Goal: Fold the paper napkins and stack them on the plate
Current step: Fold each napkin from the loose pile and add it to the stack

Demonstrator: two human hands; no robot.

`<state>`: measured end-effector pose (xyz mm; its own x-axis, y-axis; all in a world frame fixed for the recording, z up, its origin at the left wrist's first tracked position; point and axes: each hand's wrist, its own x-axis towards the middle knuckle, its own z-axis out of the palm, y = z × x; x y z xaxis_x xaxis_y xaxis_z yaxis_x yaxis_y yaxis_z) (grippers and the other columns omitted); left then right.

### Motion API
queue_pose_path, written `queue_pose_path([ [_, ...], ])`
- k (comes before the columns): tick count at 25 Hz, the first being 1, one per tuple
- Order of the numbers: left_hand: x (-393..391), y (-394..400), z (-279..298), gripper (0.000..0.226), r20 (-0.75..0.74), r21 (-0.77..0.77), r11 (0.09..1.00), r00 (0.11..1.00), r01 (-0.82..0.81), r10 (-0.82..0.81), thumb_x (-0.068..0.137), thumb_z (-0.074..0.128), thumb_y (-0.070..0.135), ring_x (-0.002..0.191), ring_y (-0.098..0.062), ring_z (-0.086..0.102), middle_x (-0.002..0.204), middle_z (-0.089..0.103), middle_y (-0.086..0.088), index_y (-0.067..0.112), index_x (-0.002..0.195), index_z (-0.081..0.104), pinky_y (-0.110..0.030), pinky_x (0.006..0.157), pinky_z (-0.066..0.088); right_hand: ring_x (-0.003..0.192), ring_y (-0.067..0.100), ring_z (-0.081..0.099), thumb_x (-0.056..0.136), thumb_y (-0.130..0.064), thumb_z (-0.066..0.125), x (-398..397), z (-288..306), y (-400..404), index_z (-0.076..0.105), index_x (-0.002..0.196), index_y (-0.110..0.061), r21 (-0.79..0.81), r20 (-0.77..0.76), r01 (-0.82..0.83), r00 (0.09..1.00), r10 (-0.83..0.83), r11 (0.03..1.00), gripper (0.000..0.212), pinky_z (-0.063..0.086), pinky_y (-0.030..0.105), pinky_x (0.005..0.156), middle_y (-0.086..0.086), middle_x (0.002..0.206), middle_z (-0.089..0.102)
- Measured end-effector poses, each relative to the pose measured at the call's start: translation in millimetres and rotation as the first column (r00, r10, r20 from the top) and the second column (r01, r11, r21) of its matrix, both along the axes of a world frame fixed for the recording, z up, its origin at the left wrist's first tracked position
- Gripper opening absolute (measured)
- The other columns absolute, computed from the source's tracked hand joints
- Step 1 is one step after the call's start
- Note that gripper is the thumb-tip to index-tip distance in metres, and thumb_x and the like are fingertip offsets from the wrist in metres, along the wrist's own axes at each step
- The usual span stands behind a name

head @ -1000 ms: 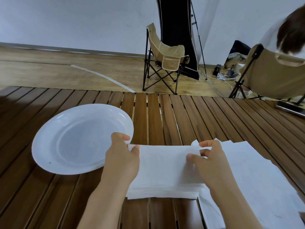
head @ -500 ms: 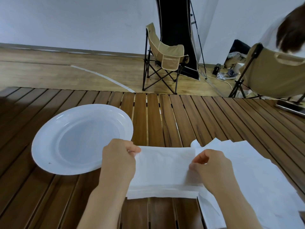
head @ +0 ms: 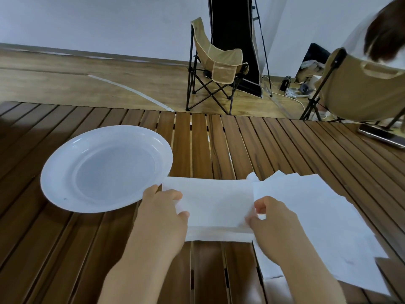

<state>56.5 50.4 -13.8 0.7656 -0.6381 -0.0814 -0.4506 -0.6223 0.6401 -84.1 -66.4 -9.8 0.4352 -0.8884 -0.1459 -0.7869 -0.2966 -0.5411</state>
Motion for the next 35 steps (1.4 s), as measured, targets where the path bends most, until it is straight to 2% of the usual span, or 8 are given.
queue_pose_path([
  [3, -7, 3, 2, 0.038, 0.038, -0.024, 0.999, 0.999, -0.026, 0.027, 0.094, 0.055, 0.026, 0.134, -0.011, 0.035, 0.15, 0.023, 0.006, 0.035, 0.13, 0.05, -0.02, 0.104, 0.028, 0.096, 0.014, 0.041, 0.098, -0.016, 0.045, -3, 8, 14, 0.041, 0.131, -0.015, 0.016, -0.056, -0.038, 0.998, 0.038, 0.999, 0.033, 0.029, 0.019, 0.078, 0.002, 0.129, 0.049],
  [9, -20, 4, 3, 0.025, 0.158, -0.194, 0.979, 0.983, -0.061, 0.092, 0.092, 0.058, 0.02, 0.119, -0.001, 0.042, 0.134, 0.044, 0.012, 0.035, 0.111, 0.058, -0.013, 0.099, 0.018, 0.117, 0.027, 0.047, 0.096, -0.011, 0.045, -12, 7, 22, 0.047, 0.127, -0.009, 0.118, -0.253, 0.061, 0.967, -0.029, 0.991, 0.031, 0.038, 0.031, 0.089, 0.009, 0.133, 0.044],
  [19, -3, -25, -3, 0.023, 0.123, -0.195, 0.98, 0.991, -0.03, 0.055, 0.091, 0.057, 0.016, 0.109, -0.006, 0.047, 0.123, 0.05, 0.007, 0.03, 0.109, 0.061, -0.019, 0.098, 0.032, 0.136, 0.028, 0.032, 0.094, -0.006, 0.039, 3, -14, -17, 0.05, 0.131, -0.018, 0.056, -0.384, 0.028, 0.923, -0.004, 0.998, 0.041, 0.029, 0.046, 0.107, 0.003, 0.15, 0.029],
  [24, 9, -36, -3, 0.023, 0.08, -0.195, 0.98, 0.996, -0.024, 0.041, 0.092, 0.056, 0.016, 0.096, -0.004, 0.042, 0.119, 0.054, 0.006, 0.027, 0.11, 0.063, -0.018, 0.09, 0.033, 0.122, 0.032, 0.044, 0.094, -0.011, 0.039, 3, -25, -23, 0.053, 0.115, -0.012, 0.121, -0.485, -0.018, 0.872, 0.075, 0.993, 0.026, 0.04, 0.048, 0.102, 0.011, 0.132, 0.042],
  [28, 19, -33, 0, 0.023, 0.079, -0.171, 0.985, 0.995, -0.04, 0.054, 0.093, 0.054, 0.016, 0.097, -0.004, 0.04, 0.121, 0.054, 0.005, 0.028, 0.111, 0.063, -0.017, 0.087, 0.03, 0.116, 0.031, 0.046, 0.096, -0.01, 0.041, 3, -13, -17, 0.046, 0.099, -0.01, 0.106, -0.414, 0.096, 0.909, -0.043, 0.99, 0.006, 0.038, 0.042, 0.1, 0.011, 0.13, 0.044],
  [31, 26, -29, 1, 0.023, 0.072, -0.133, 0.99, 0.996, -0.041, 0.051, 0.094, 0.052, 0.018, 0.097, -0.003, 0.039, 0.122, 0.054, 0.005, 0.029, 0.111, 0.063, -0.018, 0.086, 0.03, 0.087, 0.025, 0.043, 0.092, -0.001, 0.045, 5, -3, -12, 0.037, 0.076, -0.014, 0.018, -0.299, 0.154, 0.944, -0.142, 0.988, 0.022, 0.036, 0.039, 0.092, 0.009, 0.109, 0.048],
  [33, 29, -27, 1, 0.022, 0.046, -0.103, 0.994, 0.998, -0.04, 0.045, 0.094, 0.052, 0.02, 0.098, -0.005, 0.041, 0.122, 0.055, 0.005, 0.03, 0.111, 0.063, -0.022, 0.087, 0.035, 0.089, 0.028, 0.045, 0.09, 0.003, 0.044, 7, 0, -11, 0.052, 0.097, -0.007, -0.042, -0.213, 0.168, 0.962, -0.174, 0.985, 0.015, 0.035, 0.037, 0.092, 0.011, 0.117, 0.052],
  [35, 29, -26, 0, 0.022, 0.01, -0.068, 0.997, 0.999, -0.043, 0.044, 0.094, 0.052, 0.021, 0.098, -0.006, 0.041, 0.124, 0.053, 0.004, 0.031, 0.11, 0.062, -0.026, 0.091, 0.039, 0.104, 0.031, 0.049, 0.09, 0.006, 0.042, 8, 0, -10, 0.053, 0.12, -0.006, -0.101, -0.142, 0.164, 0.974, -0.177, 0.981, 0.034, 0.033, 0.039, 0.095, 0.009, 0.128, 0.051],
])
